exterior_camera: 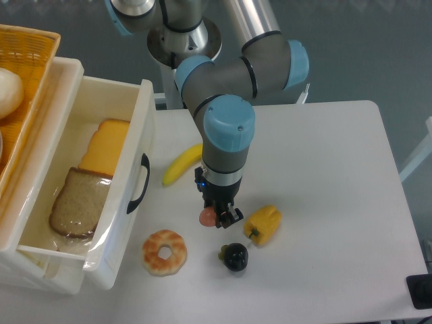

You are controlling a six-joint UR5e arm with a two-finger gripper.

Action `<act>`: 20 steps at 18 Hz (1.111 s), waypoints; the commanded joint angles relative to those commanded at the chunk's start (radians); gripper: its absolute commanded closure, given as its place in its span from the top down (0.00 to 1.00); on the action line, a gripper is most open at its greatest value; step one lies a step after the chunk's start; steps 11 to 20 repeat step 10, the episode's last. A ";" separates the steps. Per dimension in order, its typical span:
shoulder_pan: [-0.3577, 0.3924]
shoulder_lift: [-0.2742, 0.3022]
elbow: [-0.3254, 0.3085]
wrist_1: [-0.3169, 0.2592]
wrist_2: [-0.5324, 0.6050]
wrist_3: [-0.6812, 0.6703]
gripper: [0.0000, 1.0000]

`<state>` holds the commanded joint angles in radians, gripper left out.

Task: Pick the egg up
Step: 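Lift the held brown egg up off the table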

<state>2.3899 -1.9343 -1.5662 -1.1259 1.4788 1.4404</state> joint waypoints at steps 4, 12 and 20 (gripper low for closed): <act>0.006 0.000 0.002 0.000 -0.002 0.000 0.15; 0.028 0.018 -0.002 -0.002 -0.020 0.000 0.15; 0.028 0.018 -0.002 -0.002 -0.020 0.000 0.15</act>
